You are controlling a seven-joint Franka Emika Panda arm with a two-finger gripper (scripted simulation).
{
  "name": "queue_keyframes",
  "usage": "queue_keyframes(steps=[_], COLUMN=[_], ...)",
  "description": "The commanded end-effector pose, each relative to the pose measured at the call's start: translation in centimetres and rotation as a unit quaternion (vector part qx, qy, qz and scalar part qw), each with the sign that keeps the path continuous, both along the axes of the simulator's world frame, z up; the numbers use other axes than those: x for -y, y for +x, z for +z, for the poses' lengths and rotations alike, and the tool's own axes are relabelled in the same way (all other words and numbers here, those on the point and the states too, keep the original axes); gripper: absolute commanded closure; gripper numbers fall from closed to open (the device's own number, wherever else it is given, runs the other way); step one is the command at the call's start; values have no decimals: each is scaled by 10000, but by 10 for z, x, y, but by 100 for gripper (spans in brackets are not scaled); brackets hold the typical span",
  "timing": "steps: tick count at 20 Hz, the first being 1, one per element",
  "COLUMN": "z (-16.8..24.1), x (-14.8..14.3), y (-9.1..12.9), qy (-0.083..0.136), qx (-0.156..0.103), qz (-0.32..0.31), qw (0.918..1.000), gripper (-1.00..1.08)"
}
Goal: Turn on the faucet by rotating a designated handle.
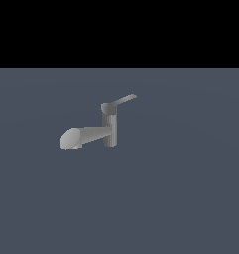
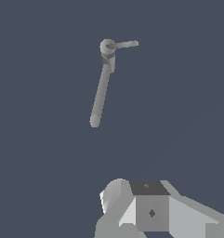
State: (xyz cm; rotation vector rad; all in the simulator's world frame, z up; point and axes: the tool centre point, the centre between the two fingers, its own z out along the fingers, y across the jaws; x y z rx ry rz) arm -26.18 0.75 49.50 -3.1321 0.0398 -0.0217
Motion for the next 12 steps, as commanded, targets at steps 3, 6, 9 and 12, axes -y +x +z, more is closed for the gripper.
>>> queue_keyframes(steps=[3,6,9,12], z=[0,-3,-7,-14], x=[0,-2,-5,-10], y=[0,2,6,12], qy=[0,1,2,4], qx=[0,-1,-3,-5], qz=[-12,-75,-193,-366], qw=[10000,10000,9998,9993], gripper=[108,108,108,108])
